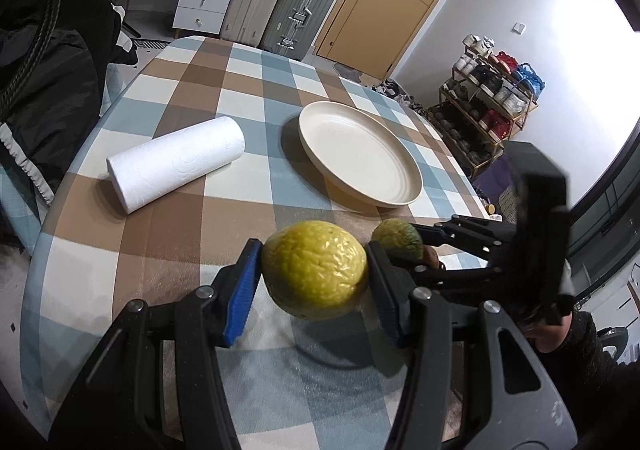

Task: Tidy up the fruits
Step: 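Grasp the green citrus with the right tool while the left tool carries the yellow citrus toward the plate, then lower both citruses onto the cream plate and open both tools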

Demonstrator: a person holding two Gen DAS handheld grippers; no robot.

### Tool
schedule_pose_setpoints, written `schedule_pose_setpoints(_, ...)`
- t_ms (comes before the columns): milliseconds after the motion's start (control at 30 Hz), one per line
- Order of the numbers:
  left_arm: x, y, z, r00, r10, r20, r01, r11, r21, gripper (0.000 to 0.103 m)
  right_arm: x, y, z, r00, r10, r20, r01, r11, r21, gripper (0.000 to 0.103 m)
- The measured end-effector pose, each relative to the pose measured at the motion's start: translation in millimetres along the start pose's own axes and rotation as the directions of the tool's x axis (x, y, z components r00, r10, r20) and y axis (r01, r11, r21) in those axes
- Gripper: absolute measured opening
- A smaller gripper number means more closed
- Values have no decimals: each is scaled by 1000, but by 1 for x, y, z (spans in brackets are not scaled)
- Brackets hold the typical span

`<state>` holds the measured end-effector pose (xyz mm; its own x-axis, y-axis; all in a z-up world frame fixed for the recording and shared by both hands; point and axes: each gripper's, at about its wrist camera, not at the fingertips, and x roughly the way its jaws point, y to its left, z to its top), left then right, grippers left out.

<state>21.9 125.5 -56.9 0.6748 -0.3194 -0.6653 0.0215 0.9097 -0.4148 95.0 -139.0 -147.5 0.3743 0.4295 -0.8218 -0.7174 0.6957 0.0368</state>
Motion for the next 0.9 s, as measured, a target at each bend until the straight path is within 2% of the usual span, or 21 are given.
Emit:
schedule_pose_setpoints(67, 4, -2, 6, 1000, 0, -3, 0, 1000, 1, 50, -9, -10, 1, 997, 54, 45, -57, 997, 56, 46)
schedule_pose_setpoints(267, 19, -18, 31, 1000, -15, -7, 15, 1000, 17, 50, -33, -35, 7, 983, 112, 146, -134, 980, 149, 46)
schedule_pose_setpoints(500, 55, -49, 80, 999, -41, -14, 42, 997, 64, 50, -62, -73, 22, 965, 111, 237, -160, 966, 201, 46)
schedule_pose_setpoints(667, 92, -72, 118, 999, -50, -21, 52, 993, 106, 50, -71, -116, 39, 957, 87, 276, -160, 954, 254, 46)
schedule_pose_setpoints(767, 115, -82, 139, 998, -55, -32, 59, 991, 119, 50, -72, -138, 52, 952, 84, 296, -167, 948, 270, 46)
schedule_pose_setpoints(900, 150, -88, 160, 999, -24, -49, 30, 990, 136, 50, -64, -165, 71, 946, 93, 311, -189, 937, 293, 46)
